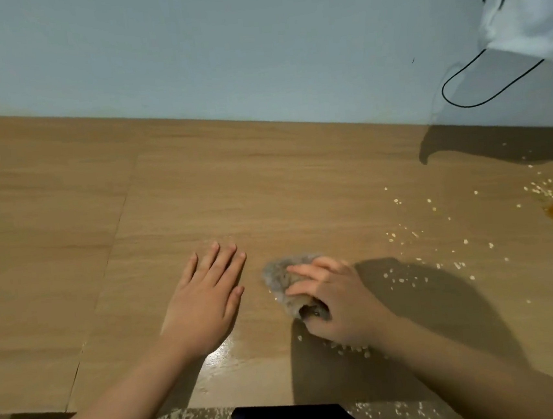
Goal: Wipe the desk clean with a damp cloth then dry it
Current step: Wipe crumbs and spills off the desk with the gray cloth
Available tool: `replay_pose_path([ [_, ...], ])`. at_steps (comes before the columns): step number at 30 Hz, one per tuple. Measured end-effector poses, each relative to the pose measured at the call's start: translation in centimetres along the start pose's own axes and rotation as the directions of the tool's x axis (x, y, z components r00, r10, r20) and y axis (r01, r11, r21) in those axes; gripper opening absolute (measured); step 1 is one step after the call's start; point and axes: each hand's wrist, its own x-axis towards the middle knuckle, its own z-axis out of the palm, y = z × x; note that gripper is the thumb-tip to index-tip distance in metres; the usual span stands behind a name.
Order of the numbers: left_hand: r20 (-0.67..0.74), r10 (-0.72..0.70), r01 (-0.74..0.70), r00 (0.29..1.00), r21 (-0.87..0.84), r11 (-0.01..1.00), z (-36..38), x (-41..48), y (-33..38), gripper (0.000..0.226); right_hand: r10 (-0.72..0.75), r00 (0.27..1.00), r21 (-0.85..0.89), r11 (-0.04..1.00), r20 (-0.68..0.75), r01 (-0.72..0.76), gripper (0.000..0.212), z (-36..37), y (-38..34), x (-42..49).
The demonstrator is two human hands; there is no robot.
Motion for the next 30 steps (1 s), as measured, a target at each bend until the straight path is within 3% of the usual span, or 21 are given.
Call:
replay_pose_path([
  [2, 0.002, 0.0, 0.0, 1.0, -0.004, 1.0, 0.0, -0.8, 0.1, 0.052, 0.045, 0.999, 0.044, 0.998, 0.018, -0.045, 0.033, -0.7, 0.8, 1.2],
  [7, 0.008, -0.012, 0.012, 1.0, -0.006, 1.0, 0.0, -1.1, 0.4, 0.052, 0.335, 0.921, 0.036, 0.942, -0.2, -0.335, 0.029, -2.0, 1.1, 6.2],
  [9, 0.03, -0.013, 0.014, 0.999, -0.019, 1.0, -0.1, -1.3, 0.5, 0.053, 0.289, 0.942, 0.012, 0.957, -0.17, -0.291, 0.025, -0.5, -0.5, 4.7],
  [13, 0.048, -0.02, 0.024, 0.999, -0.082, 0.996, -0.3, -1.9, 0.9, 0.067, -0.037, 0.997, 0.018, 0.999, -0.063, 0.038, 0.026, 2.0, -2.6, -0.9],
  [14, 0.055, -0.025, 0.03, 0.998, -0.092, 0.995, -0.4, -2.0, 0.9, 0.071, -0.013, 1.0, 0.021, 1.0, -0.027, 0.013, 0.027, 1.7, -2.3, -0.8],
  [16, 0.062, -0.04, 0.046, 0.997, -0.11, 0.993, -0.5, -1.9, 0.8, 0.075, 0.171, 0.985, 0.075, 0.982, 0.01, -0.171, 0.04, 0.7, -2.3, 0.9],
  [17, 0.059, -0.045, 0.051, 0.997, -0.118, 0.992, -0.5, -1.9, 0.9, 0.075, 0.272, 0.962, 0.118, 0.956, -0.007, -0.27, 0.05, 0.3, -2.6, 1.9],
  [19, 0.054, -0.052, 0.059, 0.997, -0.134, 0.989, -0.5, -1.9, 1.1, 0.075, 0.34, 0.938, 0.147, 0.933, -0.067, -0.328, 0.06, -0.2, -3.3, 3.2],
  [21, 0.059, -0.061, 0.069, 0.996, -0.152, 0.986, -0.5, -2.1, 1.3, 0.076, 0.302, 0.949, 0.082, 0.952, -0.086, -0.295, 0.057, 0.0, -4.2, 2.6],
  [24, 0.047, -0.066, 0.074, 0.997, -0.185, 0.98, -0.6, -2.8, 2.0, 0.076, 0.197, 0.98, -0.005, 0.98, 0.023, -0.197, 0.048, 0.9, -4.8, 0.1],
  [28, -0.002, -0.124, 0.116, 0.992, -0.345, 0.932, -0.8, -3.0, 2.4, 0.073, 0.06, 0.981, 0.006, 0.998, 0.183, -0.062, 0.045, 1.9, -3.4, -2.6],
  [30, 0.024, -0.117, 0.118, 0.993, -0.345, 0.931, -0.9, -3.6, 2.0, 0.072, 0.049, 0.987, 0.023, 0.998, 0.152, -0.054, 0.046, 1.6, -2.8, -1.9],
])
